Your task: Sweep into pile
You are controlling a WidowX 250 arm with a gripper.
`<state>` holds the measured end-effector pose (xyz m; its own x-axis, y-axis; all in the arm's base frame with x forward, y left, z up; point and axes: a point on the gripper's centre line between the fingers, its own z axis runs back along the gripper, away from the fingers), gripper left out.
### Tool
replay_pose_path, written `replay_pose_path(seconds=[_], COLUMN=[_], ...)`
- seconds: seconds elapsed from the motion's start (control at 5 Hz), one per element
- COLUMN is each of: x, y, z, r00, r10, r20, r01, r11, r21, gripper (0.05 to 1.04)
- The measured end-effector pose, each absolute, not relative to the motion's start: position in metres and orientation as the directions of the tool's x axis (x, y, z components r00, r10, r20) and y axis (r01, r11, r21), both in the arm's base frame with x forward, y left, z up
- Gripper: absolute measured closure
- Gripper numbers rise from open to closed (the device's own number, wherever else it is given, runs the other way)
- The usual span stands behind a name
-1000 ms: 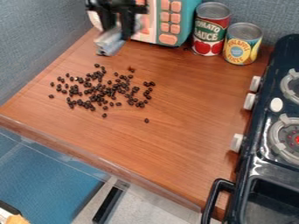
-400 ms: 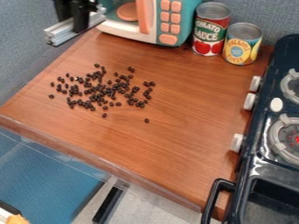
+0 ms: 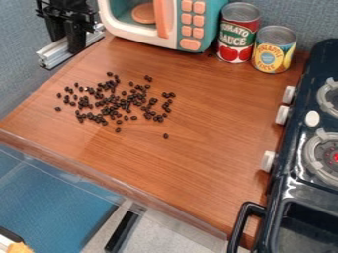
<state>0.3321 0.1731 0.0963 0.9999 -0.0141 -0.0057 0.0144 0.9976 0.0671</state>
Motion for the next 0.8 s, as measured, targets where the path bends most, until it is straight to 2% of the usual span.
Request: replay_pose_path(seconds=[0.4,0.8], x=[0.326,0.326], y=[0.204,0.237], z=[0.079,0.056], r00=[1.000,0.999], r10=[-0.023,-0.025], r20=[0.011,0.027], r01=[0.022,0.021], r11=[0.992,0.989], r21=[0.126,0.144], gripper=[0.708,0.708])
